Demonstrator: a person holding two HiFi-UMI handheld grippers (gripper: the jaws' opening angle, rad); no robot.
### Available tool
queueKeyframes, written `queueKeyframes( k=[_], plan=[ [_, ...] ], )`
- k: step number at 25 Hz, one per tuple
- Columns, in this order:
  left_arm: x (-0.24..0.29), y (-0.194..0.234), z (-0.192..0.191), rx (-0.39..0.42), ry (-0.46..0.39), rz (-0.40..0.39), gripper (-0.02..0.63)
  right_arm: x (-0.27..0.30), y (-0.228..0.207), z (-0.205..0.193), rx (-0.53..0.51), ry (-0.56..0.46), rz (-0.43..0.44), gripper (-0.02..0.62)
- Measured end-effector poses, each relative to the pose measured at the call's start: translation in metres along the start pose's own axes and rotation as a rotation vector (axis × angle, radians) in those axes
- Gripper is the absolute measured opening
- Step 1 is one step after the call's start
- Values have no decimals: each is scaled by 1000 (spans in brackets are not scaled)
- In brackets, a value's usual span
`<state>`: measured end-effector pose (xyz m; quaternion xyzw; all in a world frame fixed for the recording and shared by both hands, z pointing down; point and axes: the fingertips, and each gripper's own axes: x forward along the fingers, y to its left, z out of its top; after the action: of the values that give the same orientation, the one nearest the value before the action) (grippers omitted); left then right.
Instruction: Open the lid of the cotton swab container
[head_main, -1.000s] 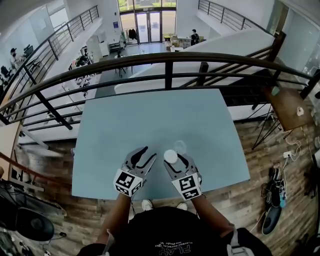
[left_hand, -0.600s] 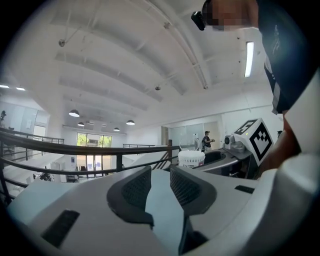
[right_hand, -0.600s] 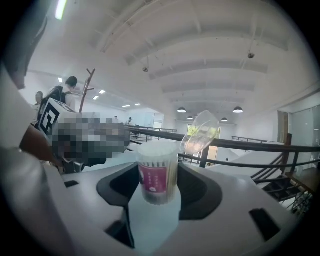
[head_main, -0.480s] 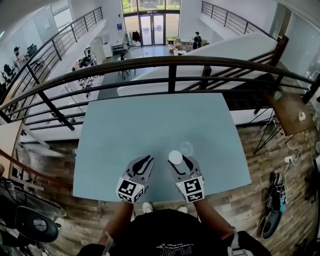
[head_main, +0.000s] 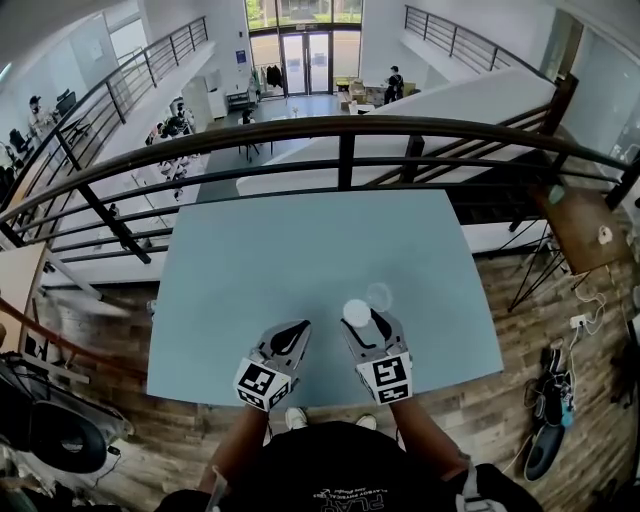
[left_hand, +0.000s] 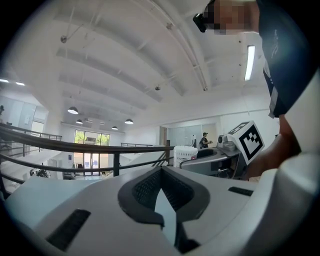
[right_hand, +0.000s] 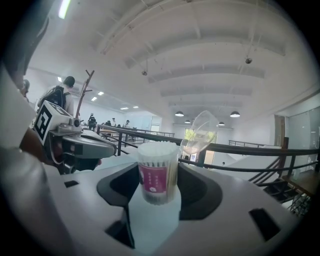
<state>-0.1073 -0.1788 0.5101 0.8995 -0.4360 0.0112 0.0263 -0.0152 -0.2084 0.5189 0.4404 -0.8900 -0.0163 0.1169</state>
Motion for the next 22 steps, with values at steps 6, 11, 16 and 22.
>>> queueKeyframes(
  k=[6,11,16,22],
  plan=[
    [0,7,1,23,9,0,11,3,-2,5,-25,-5,-20,247],
    [2,9,6,26,1,11,11,0,-9,4,-46,-8,-60,245],
    [0,9,3,26,1,10,11,1,-9,4,-51,-6,-78,245],
    [3,9,8,13,-6,15,11,0,-14,2,-18,-2,-84,245]
  ],
)
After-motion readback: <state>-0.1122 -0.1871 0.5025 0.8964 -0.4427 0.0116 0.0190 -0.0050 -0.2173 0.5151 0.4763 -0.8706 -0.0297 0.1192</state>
